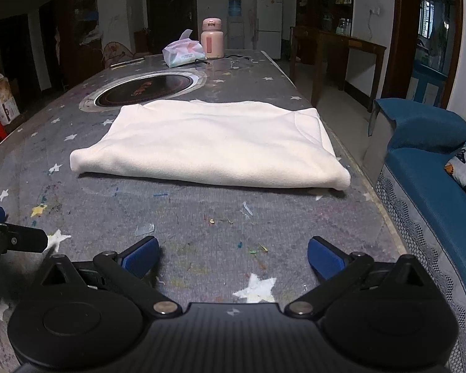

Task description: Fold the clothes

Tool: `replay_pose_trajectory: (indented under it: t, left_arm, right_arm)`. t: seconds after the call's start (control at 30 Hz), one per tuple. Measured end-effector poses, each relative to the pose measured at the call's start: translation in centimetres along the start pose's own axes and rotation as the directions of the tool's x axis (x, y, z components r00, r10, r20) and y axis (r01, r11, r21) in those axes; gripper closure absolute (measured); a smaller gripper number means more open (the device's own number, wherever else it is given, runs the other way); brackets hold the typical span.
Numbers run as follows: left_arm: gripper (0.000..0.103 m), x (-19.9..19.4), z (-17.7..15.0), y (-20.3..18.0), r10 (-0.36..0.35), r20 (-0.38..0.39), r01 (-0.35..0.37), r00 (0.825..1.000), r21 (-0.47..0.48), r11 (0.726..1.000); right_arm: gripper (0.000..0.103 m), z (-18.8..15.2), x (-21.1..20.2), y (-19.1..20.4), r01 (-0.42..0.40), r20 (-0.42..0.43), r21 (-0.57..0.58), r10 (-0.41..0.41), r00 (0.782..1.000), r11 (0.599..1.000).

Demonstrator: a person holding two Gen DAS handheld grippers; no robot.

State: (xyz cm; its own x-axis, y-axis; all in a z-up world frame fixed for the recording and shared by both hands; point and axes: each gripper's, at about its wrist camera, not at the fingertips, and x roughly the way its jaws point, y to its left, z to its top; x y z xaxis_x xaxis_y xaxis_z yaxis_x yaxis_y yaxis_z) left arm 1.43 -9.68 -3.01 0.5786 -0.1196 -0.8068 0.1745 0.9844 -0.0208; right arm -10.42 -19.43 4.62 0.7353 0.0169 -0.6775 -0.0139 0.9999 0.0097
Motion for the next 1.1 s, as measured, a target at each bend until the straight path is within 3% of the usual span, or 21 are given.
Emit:
replay_pose_trajectory:
  t: [0.5,1.1]
  left_arm:
    - [0.000,0.3,-0.1,-0.6,0.028,-0.014,-0.027,1.000,0.034,0.999]
    - [0.000,-1.2,0.6,-2.0,-0.024,-0.019,0.025,1.000,0.045,0.999]
  right_arm:
    - [0.000,0.3,0.0,-0.1,-0.013,-0.013,-0.009,0.013,1.000,1.000]
    - [0.000,1.0,-2.8,-0.8,-0.032,0.021,0.013,0.031,0.999,0.999]
